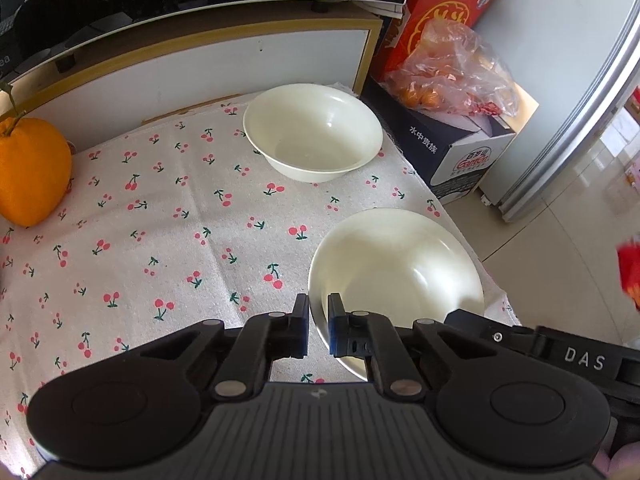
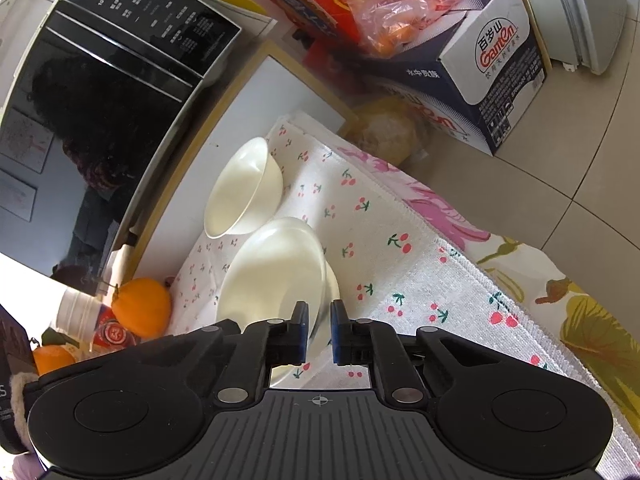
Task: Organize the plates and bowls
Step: 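Grasp the cream bowl rim with the left tool while the right tool grasps it too, then lift the cream bowl with both tools and carry it toward the plate stack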
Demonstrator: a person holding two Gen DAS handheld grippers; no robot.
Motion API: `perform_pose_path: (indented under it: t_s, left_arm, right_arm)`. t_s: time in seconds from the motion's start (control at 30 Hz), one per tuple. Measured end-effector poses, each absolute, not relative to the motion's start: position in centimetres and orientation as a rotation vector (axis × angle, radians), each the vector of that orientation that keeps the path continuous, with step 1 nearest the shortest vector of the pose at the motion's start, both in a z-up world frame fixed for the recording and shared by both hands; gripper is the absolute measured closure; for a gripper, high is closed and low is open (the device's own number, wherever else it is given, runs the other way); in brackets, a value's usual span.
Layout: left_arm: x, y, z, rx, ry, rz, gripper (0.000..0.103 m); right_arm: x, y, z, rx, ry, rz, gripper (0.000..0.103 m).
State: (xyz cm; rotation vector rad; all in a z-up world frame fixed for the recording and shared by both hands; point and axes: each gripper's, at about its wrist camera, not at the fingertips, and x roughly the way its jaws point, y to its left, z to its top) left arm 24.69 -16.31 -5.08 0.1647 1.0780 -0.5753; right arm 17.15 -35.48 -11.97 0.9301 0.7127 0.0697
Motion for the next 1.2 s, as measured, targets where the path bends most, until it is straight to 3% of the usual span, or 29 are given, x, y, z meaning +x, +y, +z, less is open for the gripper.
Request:
perform_pose_path:
  t_s: [1.2]
  left_arm:
    - [19.4, -7.0, 2.0, -0.016, 0.96, -0.468, 0.095]
  right_arm:
    - [14.1, -29.6, -3.9, 0.769, 0.695, 0.263, 0.092]
